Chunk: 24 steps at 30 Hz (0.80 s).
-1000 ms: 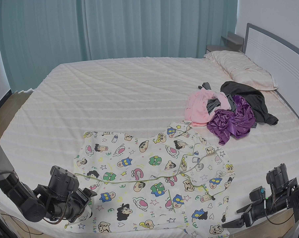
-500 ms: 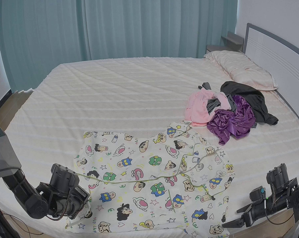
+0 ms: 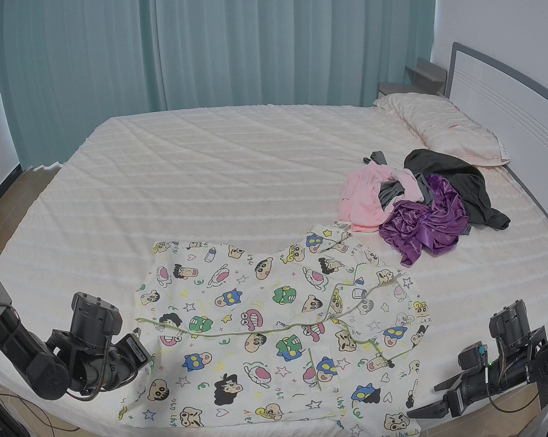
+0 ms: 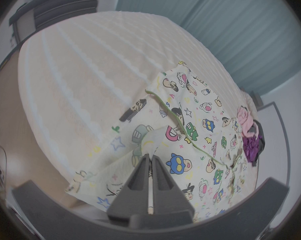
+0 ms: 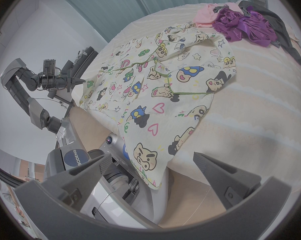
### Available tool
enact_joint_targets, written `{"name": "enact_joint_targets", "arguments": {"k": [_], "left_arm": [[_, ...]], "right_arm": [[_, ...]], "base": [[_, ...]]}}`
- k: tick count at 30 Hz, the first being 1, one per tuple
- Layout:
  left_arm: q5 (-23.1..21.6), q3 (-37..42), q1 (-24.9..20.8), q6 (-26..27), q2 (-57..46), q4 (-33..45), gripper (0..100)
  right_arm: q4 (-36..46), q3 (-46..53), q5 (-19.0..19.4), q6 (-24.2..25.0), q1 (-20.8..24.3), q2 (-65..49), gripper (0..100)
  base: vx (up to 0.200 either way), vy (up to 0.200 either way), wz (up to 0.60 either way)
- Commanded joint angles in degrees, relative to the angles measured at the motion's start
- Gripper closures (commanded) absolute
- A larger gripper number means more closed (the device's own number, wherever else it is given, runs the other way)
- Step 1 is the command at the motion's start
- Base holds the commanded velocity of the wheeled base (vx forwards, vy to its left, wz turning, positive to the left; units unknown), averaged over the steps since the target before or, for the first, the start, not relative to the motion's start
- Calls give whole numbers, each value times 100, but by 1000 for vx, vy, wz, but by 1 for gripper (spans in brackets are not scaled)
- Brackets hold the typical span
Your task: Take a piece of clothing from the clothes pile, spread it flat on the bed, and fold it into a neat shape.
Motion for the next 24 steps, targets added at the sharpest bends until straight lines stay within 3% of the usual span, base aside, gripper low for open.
{"name": "enact_joint_targets", "arguments": {"k": [1, 4, 6, 8, 12, 19, 20, 24], "left_arm": [[-304, 185, 539, 843, -241, -42, 100], [-673, 176, 908, 1423, -241, -51, 100], [-673, 176, 908, 1423, -241, -51, 100], [-1122, 141, 1374, 2039, -206, -51, 100], [-1447, 97, 1770, 2628, -188, -121, 100], [-1702, -193, 2104, 2742, 243, -464, 100], [-1710, -228, 2139, 2742, 339, -464, 0], [-1702, -360, 2192, 2742, 638, -508, 0]], "right_arm": [[7, 3, 0, -2, 1, -52, 0], [7, 3, 0, -2, 1, -61, 0], [7, 3, 0, -2, 1, -61, 0], [7, 3, 0, -2, 1, -61, 0], [-1, 3, 0, -2, 1, -61, 0], [7, 3, 0, -2, 1, -61, 0], [7, 3, 0, -2, 1, -61, 0], [-1, 3, 0, -2, -8, -69, 0]], "base": [[0, 0, 0], [0, 0, 0], [0, 0, 0], [0, 0, 0], [0, 0, 0], [0, 0, 0], [0, 0, 0], [0, 0, 0]]}}
